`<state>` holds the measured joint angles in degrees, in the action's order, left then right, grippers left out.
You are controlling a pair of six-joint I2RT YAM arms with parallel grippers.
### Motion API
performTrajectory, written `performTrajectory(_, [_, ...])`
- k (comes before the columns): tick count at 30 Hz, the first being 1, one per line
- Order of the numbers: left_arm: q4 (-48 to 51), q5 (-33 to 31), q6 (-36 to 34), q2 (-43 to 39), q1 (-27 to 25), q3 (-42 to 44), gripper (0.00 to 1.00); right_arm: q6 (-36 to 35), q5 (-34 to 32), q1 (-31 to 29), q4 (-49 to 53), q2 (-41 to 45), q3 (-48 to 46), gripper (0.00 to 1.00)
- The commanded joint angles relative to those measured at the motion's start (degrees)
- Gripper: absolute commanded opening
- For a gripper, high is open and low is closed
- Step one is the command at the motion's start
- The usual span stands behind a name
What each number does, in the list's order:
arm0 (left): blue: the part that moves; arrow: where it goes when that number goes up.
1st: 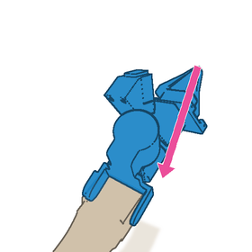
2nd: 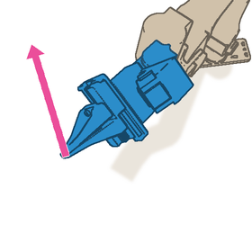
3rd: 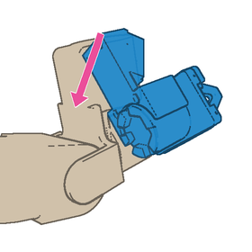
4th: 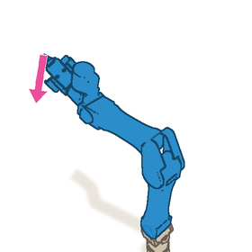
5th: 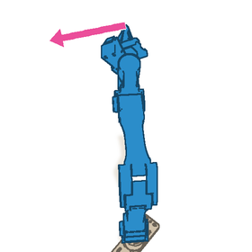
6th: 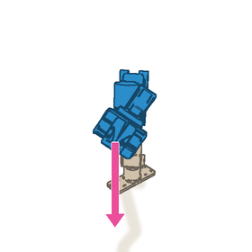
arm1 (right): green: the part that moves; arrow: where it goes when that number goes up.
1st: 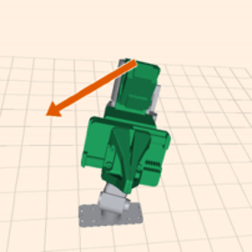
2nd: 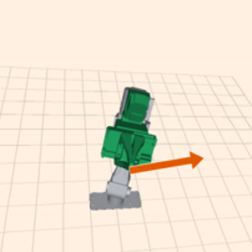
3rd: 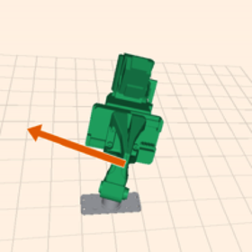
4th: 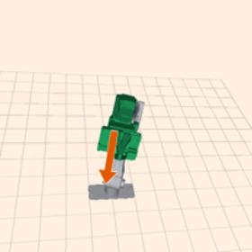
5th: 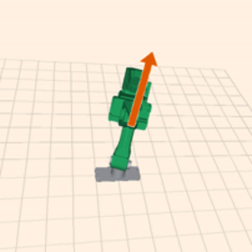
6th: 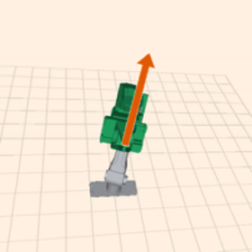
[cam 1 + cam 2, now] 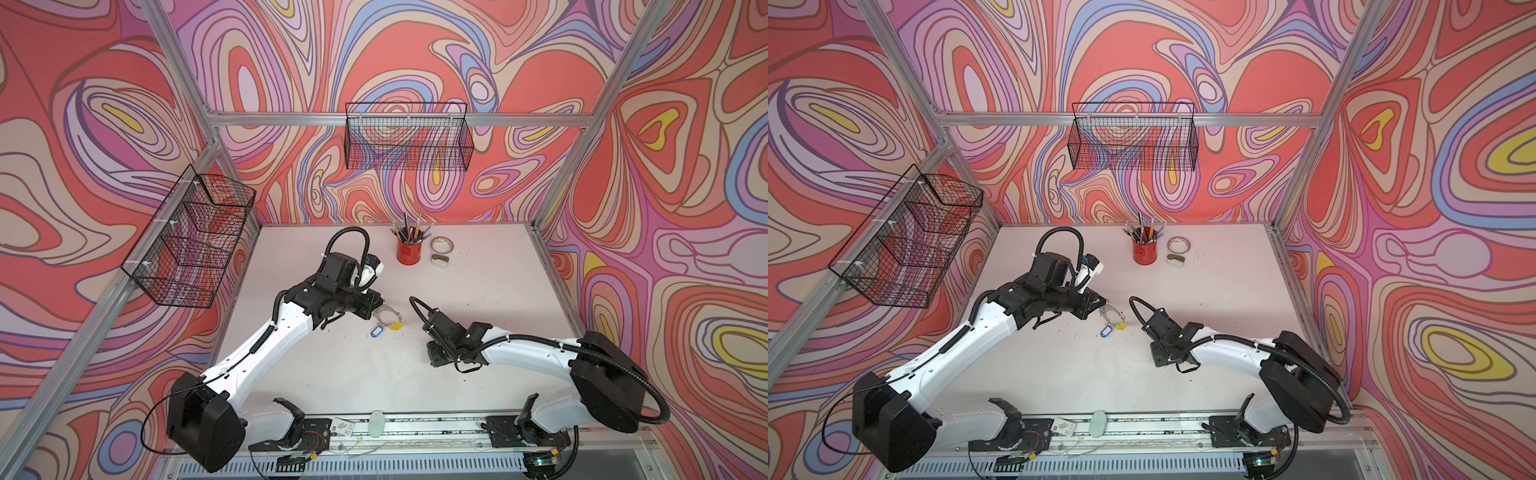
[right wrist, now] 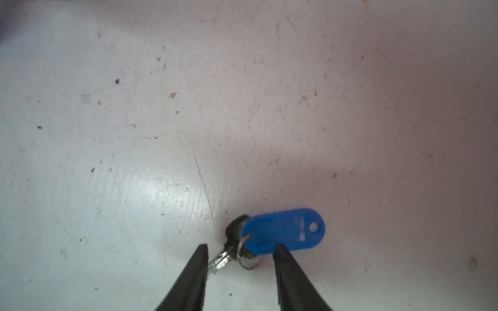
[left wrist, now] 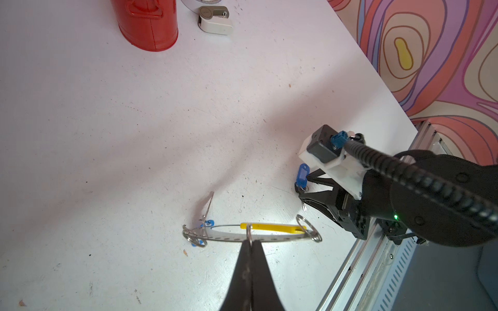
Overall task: Put the keys on the keyring
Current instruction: 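Lower the open right gripper onto the loose blue-tagged key, then close the right gripper on the key's metal ring and hold it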
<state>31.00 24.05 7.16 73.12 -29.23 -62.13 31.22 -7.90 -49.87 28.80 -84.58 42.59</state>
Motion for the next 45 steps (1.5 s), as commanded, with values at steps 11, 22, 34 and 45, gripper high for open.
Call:
performTrajectory(11, [-2.29, 1.96, 0.46, -0.71, 0.50, 0.43, 0.00, 0.39, -4.84, -0.56, 1.34, -1.05, 1.70, 0.29])
performTrajectory(22, [-2.54, 3.09, 0.49, 0.01, 0.76, 0.43, 0.00, 0.15, -6.63, -0.72, 2.50, -0.58, 2.36, 0.18])
performTrajectory(34, [-2.47, 3.62, 0.49, 0.35, 0.83, 0.52, 0.00, -0.11, -7.25, -1.02, 3.68, -0.76, 2.74, 0.16])
performTrajectory(45, [-2.70, 4.08, 0.49, 0.71, 0.78, 0.42, 0.00, -0.31, -8.34, -1.46, 4.93, -1.51, 3.27, 0.12])
